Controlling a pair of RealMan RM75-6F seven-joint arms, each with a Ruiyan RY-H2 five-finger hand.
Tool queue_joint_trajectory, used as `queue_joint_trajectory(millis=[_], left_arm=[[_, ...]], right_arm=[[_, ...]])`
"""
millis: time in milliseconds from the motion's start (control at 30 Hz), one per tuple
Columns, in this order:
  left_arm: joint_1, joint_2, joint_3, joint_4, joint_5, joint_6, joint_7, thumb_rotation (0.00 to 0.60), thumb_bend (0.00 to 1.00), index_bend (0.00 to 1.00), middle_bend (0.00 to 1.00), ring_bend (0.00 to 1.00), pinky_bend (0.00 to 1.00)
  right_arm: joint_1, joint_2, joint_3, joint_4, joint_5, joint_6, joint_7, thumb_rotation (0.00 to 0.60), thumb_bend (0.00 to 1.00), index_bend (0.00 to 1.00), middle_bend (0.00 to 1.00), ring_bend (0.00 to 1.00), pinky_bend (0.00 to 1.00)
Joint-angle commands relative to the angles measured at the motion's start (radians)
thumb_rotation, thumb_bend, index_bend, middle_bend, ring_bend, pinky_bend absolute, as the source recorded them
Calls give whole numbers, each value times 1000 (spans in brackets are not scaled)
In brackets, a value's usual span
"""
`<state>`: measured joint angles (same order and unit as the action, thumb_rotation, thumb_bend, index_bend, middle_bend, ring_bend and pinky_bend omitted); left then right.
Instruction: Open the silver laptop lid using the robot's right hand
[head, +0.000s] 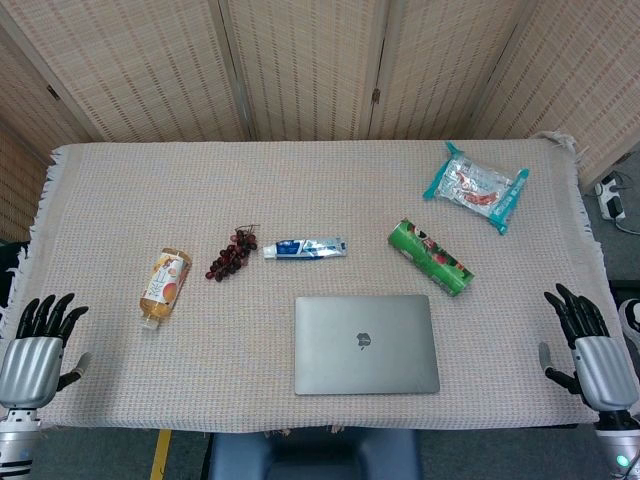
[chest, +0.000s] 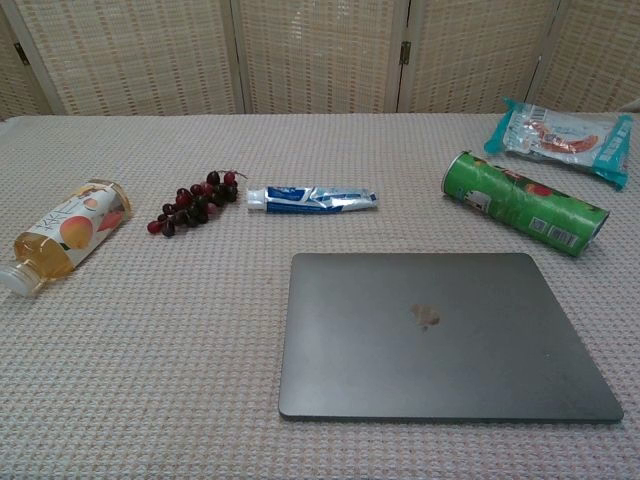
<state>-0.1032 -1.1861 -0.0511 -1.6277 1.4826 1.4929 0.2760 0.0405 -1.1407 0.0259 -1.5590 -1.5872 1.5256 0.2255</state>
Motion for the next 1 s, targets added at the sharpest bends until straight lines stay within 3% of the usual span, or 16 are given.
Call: queue_joint_trajectory(millis=[33,467,833,1000], left_arm=[[0,-4,0,3,-1,-1,1,600,337,232,134,47,0],[-1,-6,22,6,44,4,-23,600,338,252,134,47,0],[-5,-6,39,-10,101,18,-31,600,338,265,133,47,0],[0,2,48,-16,112,22,-39,600,338,266,134,47,0]], right_arm=[[10,-1,4,-2,-5,-7,-2,600,589,0,1,44,0],[52,-14,-23,-8,-80,-43,-7,600,589,0,1,46,0],[232,-53,-80,-58,-264,-252,-71,600,589,0,1,44,0],[323,-83,-89,-96,-295,-396,-173,600,547,0,1,43,0]])
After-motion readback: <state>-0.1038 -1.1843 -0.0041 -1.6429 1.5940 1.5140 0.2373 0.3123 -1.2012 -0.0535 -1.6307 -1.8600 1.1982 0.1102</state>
